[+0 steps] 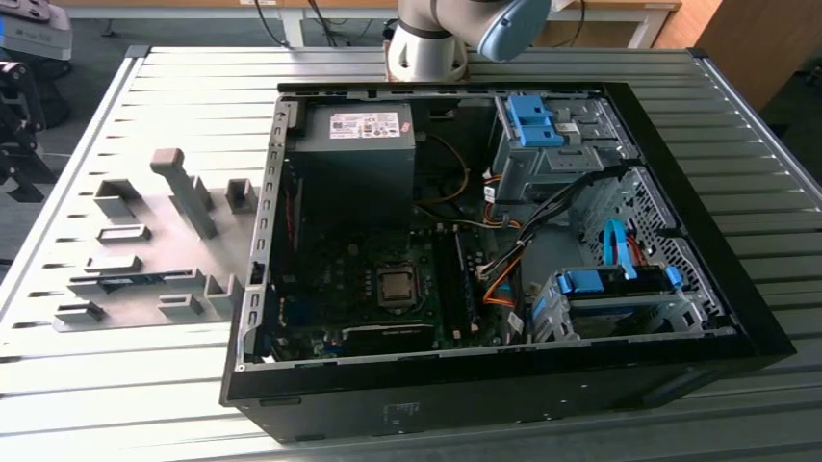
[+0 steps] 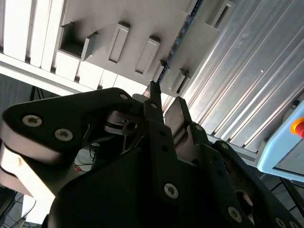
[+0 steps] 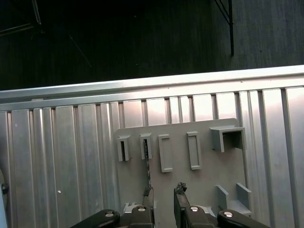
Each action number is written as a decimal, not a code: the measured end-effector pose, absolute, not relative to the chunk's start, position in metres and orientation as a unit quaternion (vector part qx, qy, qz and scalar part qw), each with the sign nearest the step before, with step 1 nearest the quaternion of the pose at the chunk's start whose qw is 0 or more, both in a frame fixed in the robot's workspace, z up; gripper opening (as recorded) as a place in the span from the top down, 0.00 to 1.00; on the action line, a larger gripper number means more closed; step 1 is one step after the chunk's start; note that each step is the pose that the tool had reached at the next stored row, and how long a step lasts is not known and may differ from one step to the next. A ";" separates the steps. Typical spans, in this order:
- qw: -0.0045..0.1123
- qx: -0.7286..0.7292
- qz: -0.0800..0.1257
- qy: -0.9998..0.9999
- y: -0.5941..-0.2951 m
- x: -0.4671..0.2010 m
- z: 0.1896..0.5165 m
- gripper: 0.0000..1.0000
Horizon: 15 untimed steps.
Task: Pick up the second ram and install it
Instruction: 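Pick up the second ram and move it above second insertion slot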
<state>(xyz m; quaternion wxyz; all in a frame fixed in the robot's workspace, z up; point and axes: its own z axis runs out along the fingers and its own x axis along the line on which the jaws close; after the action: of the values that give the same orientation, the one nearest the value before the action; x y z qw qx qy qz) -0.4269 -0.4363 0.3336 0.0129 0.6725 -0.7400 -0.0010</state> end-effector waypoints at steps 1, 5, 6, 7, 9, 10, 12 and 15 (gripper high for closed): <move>0.013 0.672 -0.001 -0.740 -0.436 -0.427 0.334 0.69; 0.013 0.672 -0.001 -0.740 -0.436 -0.427 0.334 0.62; 0.013 0.672 -0.001 -0.740 -0.436 -0.427 0.334 0.62; 0.013 0.672 -0.001 -0.740 -0.436 -0.427 0.334 0.62; 0.013 0.672 -0.001 -0.740 -0.436 -0.427 0.334 0.62; 0.013 0.672 -0.001 -0.740 -0.436 -0.427 0.334 0.60; 0.013 0.672 -0.001 -0.740 -0.436 -0.427 0.334 0.49; 0.013 0.672 -0.001 -0.740 -0.436 -0.427 0.335 0.37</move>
<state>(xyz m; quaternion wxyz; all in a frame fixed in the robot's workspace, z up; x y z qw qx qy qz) -0.4269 -0.4362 0.3345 0.0128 0.6725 -0.7400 -0.0010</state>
